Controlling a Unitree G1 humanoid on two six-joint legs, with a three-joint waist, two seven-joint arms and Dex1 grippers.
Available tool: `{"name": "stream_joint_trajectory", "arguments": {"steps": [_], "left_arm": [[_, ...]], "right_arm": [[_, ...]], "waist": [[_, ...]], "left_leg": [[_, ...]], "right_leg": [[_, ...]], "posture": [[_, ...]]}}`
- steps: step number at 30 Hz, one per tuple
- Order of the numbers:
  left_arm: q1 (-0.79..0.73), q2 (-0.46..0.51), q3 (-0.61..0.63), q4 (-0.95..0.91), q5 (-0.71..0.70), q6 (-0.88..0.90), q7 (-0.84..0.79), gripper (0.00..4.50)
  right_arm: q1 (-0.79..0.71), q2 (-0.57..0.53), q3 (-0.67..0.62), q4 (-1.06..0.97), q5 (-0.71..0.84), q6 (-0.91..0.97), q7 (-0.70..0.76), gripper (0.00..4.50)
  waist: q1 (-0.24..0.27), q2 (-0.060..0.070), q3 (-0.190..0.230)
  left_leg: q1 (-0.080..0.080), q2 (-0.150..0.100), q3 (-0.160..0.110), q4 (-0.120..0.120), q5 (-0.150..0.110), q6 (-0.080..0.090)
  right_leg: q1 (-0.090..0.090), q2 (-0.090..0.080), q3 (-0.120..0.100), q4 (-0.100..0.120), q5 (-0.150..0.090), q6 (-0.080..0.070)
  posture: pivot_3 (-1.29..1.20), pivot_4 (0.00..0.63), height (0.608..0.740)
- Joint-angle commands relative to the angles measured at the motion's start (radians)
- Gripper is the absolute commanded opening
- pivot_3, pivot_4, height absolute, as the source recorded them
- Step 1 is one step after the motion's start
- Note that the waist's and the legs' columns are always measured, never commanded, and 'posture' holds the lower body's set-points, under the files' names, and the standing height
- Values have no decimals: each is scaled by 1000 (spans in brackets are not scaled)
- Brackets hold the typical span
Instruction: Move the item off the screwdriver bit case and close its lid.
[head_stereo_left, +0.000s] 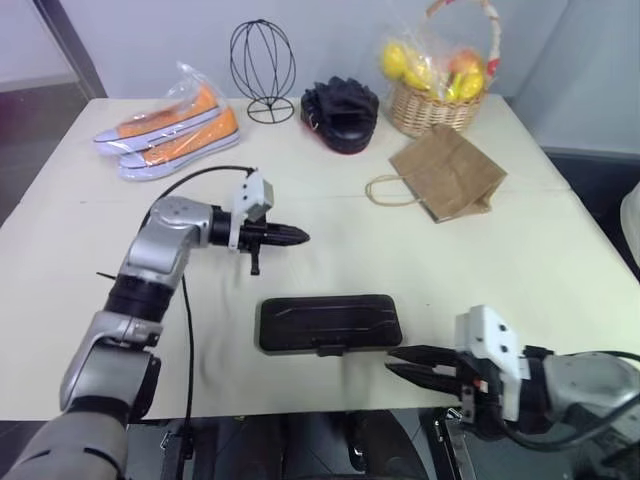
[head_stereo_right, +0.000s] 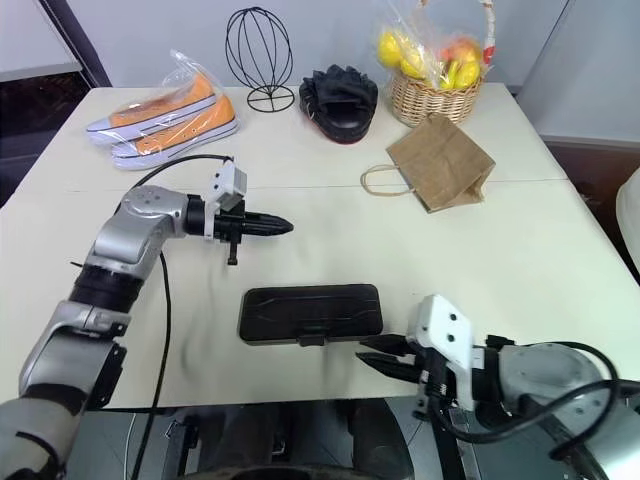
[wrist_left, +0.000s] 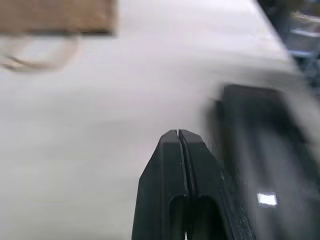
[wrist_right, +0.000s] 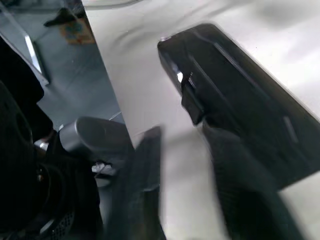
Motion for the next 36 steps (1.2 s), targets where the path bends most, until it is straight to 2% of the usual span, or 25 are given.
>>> {"name": "stream_joint_trajectory", "arguments": {"steps": [1,5,8,12,17,22,24,28,29,31,32,34,36], "left_arm": [[-37,-51,-55,144,64,-119,-55,0],[-43,-113,-131,240,146,-256,-104,0],[-24,-132,-209,243,204,-324,-169,0],[-21,-161,-229,238,224,-356,-190,0],[-3,-182,-244,193,229,-341,-221,0],[32,-187,-260,155,238,-335,-243,0],[51,-188,-268,152,258,-376,-224,0],[-15,-174,-214,253,308,-411,-113,0],[-40,-159,-194,290,322,-430,-78,0],[-90,-120,-155,365,333,-448,-24,536],[-107,-91,-127,377,305,-438,-51,832],[-124,-26,-80,375,275,-450,-53,1726],[-123,35,-20,318,209,-347,-97,2820]], "right_arm": [[-51,6,191,24,-102,-52,-77,38],[-120,39,430,35,-205,-67,-157,38],[-197,85,610,99,-340,-62,-251,38],[-287,108,727,202,-489,-78,-329,38],[-342,98,731,278,-678,-161,-446,38],[-341,109,713,274,-761,-204,-492,38],[-333,140,696,250,-717,-172,-467,38],[-250,150,594,153,-478,-91,-310,38],[-226,144,542,135,-413,-71,-272,421],[-187,120,433,109,-286,-11,-196,826],[-168,97,376,92,-227,7,-155,1269],[-135,51,232,51,-89,56,-81,2207],[-107,0,75,31,49,93,-16,3265]], "waist": [[4,0,0],[8,-1,0],[8,-1,0],[7,0,-1],[7,-1,-1],[6,-1,-1],[6,-1,-1],[12,-1,-1],[14,-1,-1],[18,-1,-2],[18,-1,-2],[3,-2,-1],[1,-2,-1]], "left_leg": [[0,0,0,0,0,0],[-2,0,-1,0,0,0],[-3,0,-1,0,0,0],[-2,0,0,0,0,0],[-2,-1,-1,0,0,0],[-2,0,-1,0,0,0],[-2,0,-1,0,0,0],[-2,0,-1,0,0,0],[-2,-1,-2,0,0,0],[-1,-2,-2,1,0,0],[-1,-2,-2,1,0,0],[-1,-1,-2,2,0,0],[0,1,-4,0,0,1]], "right_leg": [[0,0,0,0,0,0],[-1,0,-1,0,0,0],[-2,0,-1,0,0,0],[-2,-1,0,0,-1,-1],[-2,0,-1,0,0,0],[-2,0,-1,0,0,0],[-1,0,-1,0,0,0],[-1,0,-1,1,0,0],[0,-1,-1,0,0,0],[1,-2,-1,0,0,0],[1,-2,-1,0,0,1],[1,-1,0,0,1,1],[0,1,-1,0,1,1]], "posture": [[0,150,740],[0,150,740],[0,150,740],[0,150,740],[0,150,740],[0,150,740],[0,150,740],[0,150,740],[0,150,740],[0,150,740],[0,150,740],[0,150,740],[0,150,740]]}}
